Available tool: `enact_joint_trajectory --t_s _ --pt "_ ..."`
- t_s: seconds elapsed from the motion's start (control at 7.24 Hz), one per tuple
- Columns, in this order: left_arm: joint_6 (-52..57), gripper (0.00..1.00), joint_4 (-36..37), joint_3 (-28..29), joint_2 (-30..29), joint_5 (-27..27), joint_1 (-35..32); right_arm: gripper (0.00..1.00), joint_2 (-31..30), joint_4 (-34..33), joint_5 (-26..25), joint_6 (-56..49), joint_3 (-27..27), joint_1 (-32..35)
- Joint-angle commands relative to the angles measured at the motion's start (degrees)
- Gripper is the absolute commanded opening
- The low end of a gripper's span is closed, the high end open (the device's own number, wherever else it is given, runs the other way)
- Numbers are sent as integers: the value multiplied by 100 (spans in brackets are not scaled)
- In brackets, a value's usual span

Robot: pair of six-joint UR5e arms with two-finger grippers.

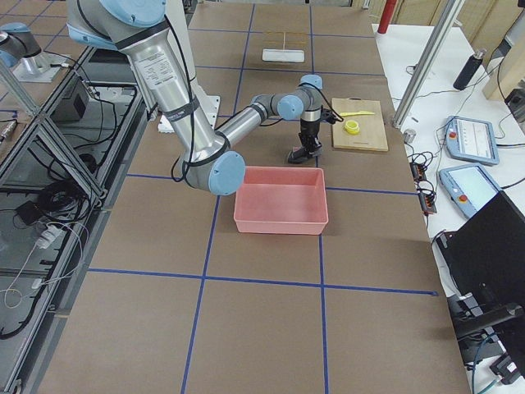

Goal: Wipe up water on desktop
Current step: 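Rub the cloth back and forth across the table with the right gripper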

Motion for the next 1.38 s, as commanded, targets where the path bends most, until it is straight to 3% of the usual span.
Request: enact_joint_trajectory --t_s 0.0,0.97,1.24 --pt "6 99 0 85 -36 0 0 0 -2 7 102 20 122 -158" --pt "50 99 -70 322 -45 9 -17 0 -853 -81 331 695 1887 -1519" --pt "76 99 -79 322 -36 9 -35 0 -925 -81 340 793 1899 -1662"
